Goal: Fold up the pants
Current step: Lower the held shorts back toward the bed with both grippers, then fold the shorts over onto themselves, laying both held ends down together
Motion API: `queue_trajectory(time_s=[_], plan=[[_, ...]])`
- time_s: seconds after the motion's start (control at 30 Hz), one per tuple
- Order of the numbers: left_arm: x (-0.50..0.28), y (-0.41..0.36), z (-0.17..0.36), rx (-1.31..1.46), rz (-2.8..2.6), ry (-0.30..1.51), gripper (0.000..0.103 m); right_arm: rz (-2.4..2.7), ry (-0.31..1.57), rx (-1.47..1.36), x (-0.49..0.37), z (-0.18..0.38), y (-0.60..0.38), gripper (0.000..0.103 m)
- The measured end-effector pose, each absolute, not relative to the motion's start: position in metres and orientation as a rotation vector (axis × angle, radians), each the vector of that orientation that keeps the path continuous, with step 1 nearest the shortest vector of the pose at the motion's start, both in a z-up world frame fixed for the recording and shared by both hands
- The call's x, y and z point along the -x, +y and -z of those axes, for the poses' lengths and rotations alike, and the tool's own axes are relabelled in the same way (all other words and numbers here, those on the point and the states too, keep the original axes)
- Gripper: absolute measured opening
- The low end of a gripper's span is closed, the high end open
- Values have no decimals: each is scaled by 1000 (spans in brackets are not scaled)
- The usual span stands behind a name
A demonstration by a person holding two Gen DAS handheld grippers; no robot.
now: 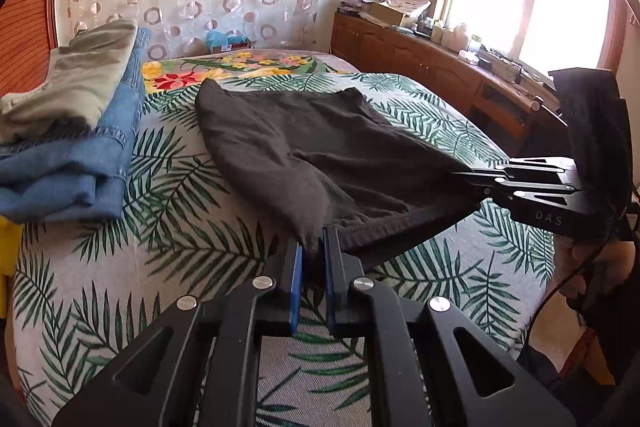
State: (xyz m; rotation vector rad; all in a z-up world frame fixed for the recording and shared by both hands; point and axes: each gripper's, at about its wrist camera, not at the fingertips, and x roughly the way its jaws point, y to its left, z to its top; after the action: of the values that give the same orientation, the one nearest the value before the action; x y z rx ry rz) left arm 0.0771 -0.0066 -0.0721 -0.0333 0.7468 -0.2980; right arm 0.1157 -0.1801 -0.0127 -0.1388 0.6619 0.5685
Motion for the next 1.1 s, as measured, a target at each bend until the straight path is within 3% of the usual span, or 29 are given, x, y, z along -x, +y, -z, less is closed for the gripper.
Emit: queue_trajectory(time_s=[0.33,0.63,0.83,0.97,1.1], plan=[[-73,-6,92,36,285,788,10,-576,677,112,-112,37,-184,5],[-73,0,100,79,272,818,24,-544,685,124,-112,56,-181,5],[-76,-1,106,93,281,827,24,-537,671,117,-109,60,-181,5],[-72,-1,103,92,304,810,12,-542,672,103,-110,60,-184,5],[-65,0,94,98,317,778,12,-550,671,124,-108,58,-183,5]])
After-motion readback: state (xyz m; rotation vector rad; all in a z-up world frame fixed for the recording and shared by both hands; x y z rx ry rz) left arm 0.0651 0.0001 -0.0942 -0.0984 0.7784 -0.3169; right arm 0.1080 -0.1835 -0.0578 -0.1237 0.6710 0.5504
